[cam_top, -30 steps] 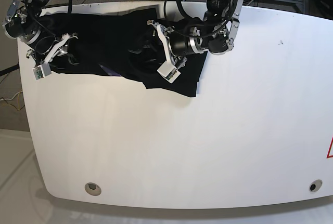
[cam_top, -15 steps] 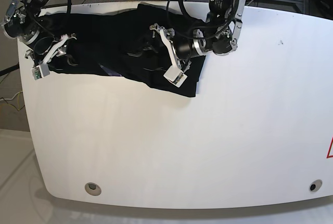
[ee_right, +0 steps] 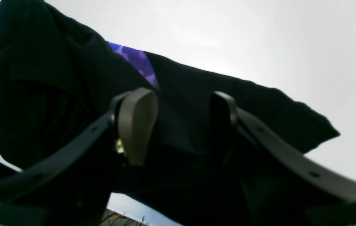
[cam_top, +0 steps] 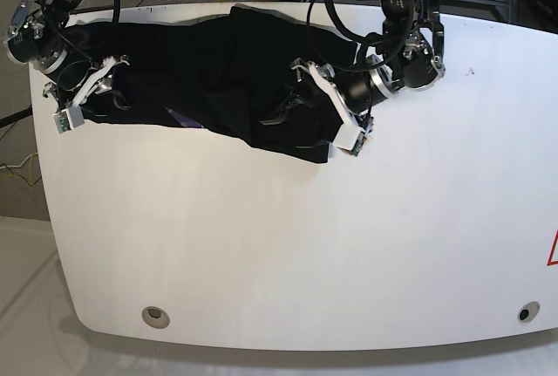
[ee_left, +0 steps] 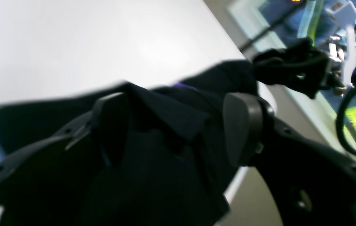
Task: Fold the T-shirt properly
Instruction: 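Lower the carried end onto the strip and open the left gripper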
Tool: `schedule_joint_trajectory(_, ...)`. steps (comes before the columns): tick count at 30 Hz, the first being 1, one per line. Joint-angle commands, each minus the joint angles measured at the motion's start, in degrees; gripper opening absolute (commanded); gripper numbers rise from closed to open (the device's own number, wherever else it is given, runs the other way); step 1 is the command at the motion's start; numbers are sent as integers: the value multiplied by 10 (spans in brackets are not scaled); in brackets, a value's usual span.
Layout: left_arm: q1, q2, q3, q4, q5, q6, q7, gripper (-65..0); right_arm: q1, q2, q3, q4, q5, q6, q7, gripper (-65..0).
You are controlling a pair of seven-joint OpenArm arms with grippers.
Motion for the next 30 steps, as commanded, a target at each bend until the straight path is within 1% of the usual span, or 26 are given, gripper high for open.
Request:
schedule_joint_trajectory(1,0,-8,1,23,-5,-3,-4,-213,2,10,3,9,8,1,14,-346)
schedule_joint_trajectory(3,2,-22,4,27,1,-3,-1,-214,2,10,2,10,7,1,15,-348)
schedule_joint_trajectory(5,14,-92,19,11,16,-6,-2,-227,4,8,-3,8,10,1,14,-348)
schedule_joint_trajectory(9,14,-120,38,-9,21,-6,-5,-228,3,8,-4,7,10,1,14,-349)
schedule_joint_trajectory(15,6,-137,84,-61,20,-7,-11,-235,5,8,-2,9,14,1,11,-348)
schedule_joint_trajectory(17,-1,-148,107,-86,4,-10,-18,-240,3,8,2,6,21,1,10,-345)
schedule_joint_trajectory(21,-2,-139,123,-101,-16,-11,-22,-242,3,8,3,5,25,1,10,-345)
schedule_joint_trajectory(25,3,-123,133,-103,-44,-16,-24,-242,2,7,1,4,26,1,9,-344)
schedule_joint_trajectory(27,3,-109,135,-102,-57,-18,-24,-240,2,7,0,4,27,1,8,-343)
schedule_joint_trajectory(29,-3,-79,126,-117,-72,-26,-19,-239,1,6,-3,6,20,1,14,-342)
schedule_joint_trajectory(30,-5,-73,125,-118,-74,-26,-19,-239,1,5,-4,6,20,1,14,-342)
